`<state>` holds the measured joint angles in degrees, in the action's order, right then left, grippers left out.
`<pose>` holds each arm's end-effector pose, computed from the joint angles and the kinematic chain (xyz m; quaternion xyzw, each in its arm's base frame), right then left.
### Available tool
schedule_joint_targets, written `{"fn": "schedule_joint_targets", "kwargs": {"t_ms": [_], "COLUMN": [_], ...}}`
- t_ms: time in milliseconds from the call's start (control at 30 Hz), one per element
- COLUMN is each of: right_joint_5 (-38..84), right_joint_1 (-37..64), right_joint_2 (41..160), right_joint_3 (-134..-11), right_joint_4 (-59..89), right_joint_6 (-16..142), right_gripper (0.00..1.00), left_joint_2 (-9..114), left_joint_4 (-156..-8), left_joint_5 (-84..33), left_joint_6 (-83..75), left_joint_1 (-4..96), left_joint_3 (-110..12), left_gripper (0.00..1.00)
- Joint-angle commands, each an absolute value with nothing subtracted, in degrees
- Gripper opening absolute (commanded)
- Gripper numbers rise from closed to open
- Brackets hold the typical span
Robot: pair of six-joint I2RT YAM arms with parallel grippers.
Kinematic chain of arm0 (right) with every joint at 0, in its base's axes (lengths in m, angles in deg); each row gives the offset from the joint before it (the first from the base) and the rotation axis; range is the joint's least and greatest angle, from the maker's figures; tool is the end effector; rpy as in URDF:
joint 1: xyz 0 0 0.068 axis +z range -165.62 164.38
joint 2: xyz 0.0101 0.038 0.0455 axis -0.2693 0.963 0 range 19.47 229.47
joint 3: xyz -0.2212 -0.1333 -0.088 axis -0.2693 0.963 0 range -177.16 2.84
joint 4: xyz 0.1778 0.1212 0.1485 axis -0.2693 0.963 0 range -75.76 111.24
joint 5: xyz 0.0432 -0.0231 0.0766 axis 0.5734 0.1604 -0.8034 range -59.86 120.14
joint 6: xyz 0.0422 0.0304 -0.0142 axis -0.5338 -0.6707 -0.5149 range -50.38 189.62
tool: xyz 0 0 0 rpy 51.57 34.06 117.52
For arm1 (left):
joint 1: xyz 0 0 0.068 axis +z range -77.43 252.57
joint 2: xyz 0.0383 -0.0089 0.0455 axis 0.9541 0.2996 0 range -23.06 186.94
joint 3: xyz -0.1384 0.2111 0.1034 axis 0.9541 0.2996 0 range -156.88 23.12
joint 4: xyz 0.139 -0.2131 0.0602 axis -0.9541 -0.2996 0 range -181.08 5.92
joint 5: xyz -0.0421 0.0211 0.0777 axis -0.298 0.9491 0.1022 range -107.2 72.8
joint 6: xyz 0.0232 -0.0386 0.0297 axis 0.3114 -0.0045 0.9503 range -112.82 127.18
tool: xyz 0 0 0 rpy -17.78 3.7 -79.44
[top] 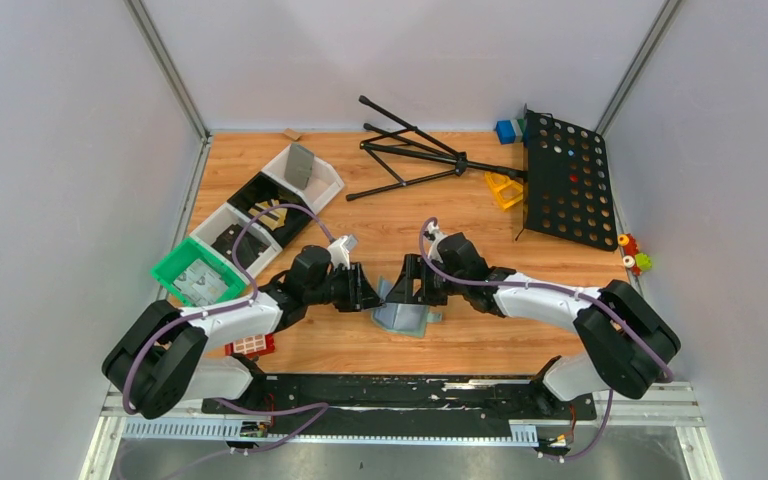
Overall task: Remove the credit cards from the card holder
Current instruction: Remove the credit card from the card holder.
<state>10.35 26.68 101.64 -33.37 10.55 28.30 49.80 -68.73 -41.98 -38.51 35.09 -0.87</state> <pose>0.1967 0.1954 0.1683 -0.0773 0.9003 0.3828 0.1923 0.1791 -0.1561 0.1619 0.0396 0.8655 -0.4481 0.2202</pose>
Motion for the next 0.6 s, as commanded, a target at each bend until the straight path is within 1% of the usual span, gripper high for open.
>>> {"fn": "schedule_joint_targets", "kwargs": {"t_ms": [0, 67, 300, 467, 567], "right_joint_5": [11.64, 11.61, 11.33, 11.6, 12.15], "right_joint_1": [26.78, 26.6, 25.95, 25.78, 25.56], "right_joint_2": [101.41, 101.84, 102.94, 103.64, 103.98], "right_joint_3": [-34.5, -34.12, -33.7, -33.37, -32.5], "right_joint_4": [8.59, 7.26, 4.05, 3.77, 3.74], "right_joint_6": [25.09, 23.58, 20.05, 19.85, 19.9], "right_gripper": [0.78, 0.77, 0.69, 0.58, 0.51], "left_joint_2": [47.68, 47.6, 47.96, 47.83, 47.83], "left_joint_4": [-65.74, -65.52, -64.5, -64.35, -64.77], "left_joint_5": [-43.43, -43.63, -44.2, -44.02, -43.67], "left_joint_6": [-37.65, -37.72, -38.21, -38.28, -38.16], "left_joint_1": [34.8, 34.82, 34.81, 34.86, 34.82], "left_joint_3": [-1.58, -1.45, -1.14, -0.96, -0.96], "left_gripper": [0.4, 0.39, 0.31, 0.26, 0.25]}}
